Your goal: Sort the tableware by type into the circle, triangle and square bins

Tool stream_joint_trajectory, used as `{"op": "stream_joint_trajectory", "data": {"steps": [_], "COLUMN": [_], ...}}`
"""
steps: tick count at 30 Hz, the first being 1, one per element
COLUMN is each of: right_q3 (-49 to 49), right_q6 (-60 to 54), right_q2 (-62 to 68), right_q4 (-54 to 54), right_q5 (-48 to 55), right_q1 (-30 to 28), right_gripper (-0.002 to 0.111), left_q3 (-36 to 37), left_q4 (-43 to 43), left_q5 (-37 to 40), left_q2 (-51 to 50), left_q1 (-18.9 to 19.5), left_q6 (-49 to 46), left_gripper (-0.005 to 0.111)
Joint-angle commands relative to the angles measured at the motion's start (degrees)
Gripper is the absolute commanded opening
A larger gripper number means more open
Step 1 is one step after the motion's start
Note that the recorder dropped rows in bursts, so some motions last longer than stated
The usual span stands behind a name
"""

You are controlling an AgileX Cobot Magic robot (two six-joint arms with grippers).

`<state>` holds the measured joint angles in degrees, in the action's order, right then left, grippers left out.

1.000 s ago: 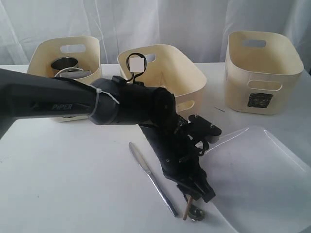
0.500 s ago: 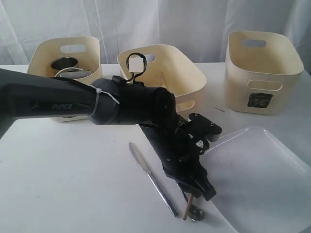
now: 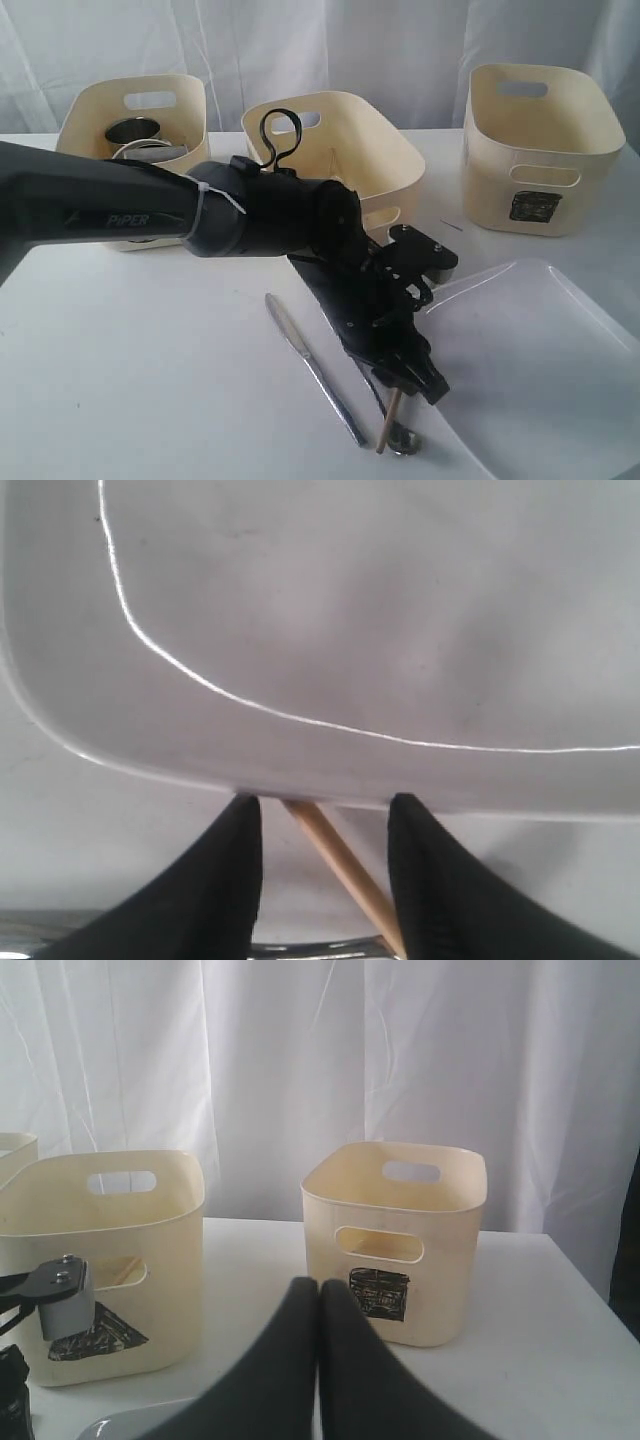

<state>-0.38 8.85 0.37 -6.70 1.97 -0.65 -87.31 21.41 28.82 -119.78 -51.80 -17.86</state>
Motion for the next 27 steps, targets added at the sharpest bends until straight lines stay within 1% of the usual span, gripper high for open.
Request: {"op": "stream_joint_trajectory", "data": {"steps": [1,7,10,27], "right_q3": [0.38,0.38,0.38,0.38], "right_q6": [0.18,0.18,0.18,0.18], "right_q2": [-0.37,-0.37,-0.37,-0.37], "right_q4": [-0.45,-0.45,-0.45,-0.45], "right_q5": [-0.22,-0.22,-0.22,-0.22], "right_q1": [0.21,0.21,0.21,0.21], "right_gripper": [0.0,0.0,0.0,0.0], "left_q3": [-0.1,-0.1,-0.1,-0.1], "left_q4": [0.49,0.49,0.49,0.49], "left_q5": [0.95,7.1,8.42,4.18], "left_q2": [0.39,0.52,0.52,-0.25], "left_q1": [-0.28,-0.28,-0.28,-0.28], "left_q6": [0.08,0.08,0.08,0.08], "left_gripper": [0.046,0.046,0.046,0.046]}}
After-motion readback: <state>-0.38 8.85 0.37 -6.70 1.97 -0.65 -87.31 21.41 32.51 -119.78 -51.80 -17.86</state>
